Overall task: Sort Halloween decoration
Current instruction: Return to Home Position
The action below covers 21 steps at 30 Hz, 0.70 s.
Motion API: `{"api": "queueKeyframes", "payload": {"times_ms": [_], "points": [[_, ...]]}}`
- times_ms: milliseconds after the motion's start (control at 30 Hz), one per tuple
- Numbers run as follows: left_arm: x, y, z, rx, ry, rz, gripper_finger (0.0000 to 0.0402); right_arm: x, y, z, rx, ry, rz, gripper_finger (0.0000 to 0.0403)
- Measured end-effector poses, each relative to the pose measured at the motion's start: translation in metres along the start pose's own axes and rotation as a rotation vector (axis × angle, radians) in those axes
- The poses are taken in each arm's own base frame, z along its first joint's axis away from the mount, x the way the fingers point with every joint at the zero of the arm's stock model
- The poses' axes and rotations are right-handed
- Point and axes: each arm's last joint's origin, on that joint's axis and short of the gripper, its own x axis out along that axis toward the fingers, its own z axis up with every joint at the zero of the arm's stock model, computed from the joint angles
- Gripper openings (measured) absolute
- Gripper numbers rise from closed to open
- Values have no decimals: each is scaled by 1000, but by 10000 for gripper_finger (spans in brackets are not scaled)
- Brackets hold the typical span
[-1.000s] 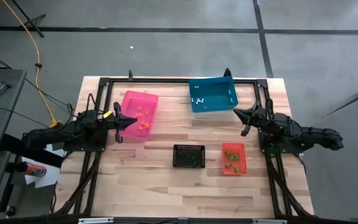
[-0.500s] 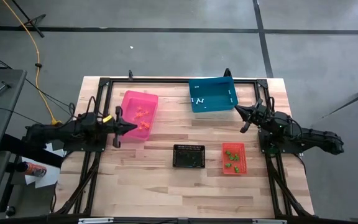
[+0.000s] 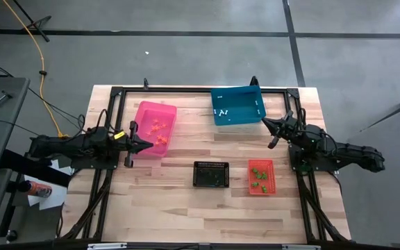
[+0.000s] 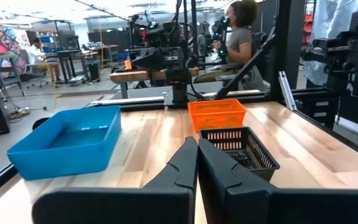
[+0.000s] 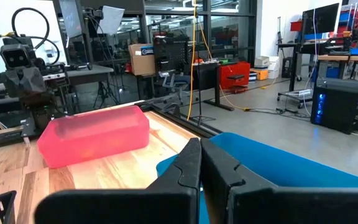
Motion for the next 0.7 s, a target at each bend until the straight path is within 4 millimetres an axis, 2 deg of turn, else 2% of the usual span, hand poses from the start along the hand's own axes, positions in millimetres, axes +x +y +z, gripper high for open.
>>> {"api": "queueKeyframes", "payload": {"times_ms": [67,133,300,367,700], "points": [[0,-1,0,-2,1,-17,1,0,0,0,0,0,0,0],[0,-3,2,-1,-23,-119,1,0,0,0,0,0,0,0],[-5,-15,8,-48,-98,-558,1,0,0,0,0,1,0,0],[-6,-17,9,-78,-95,-655,1,0,0,0,0,1,0,0],[-7,-18,9,-199,-49,-705,1,0,0,0,-1,1,0,0]]}}
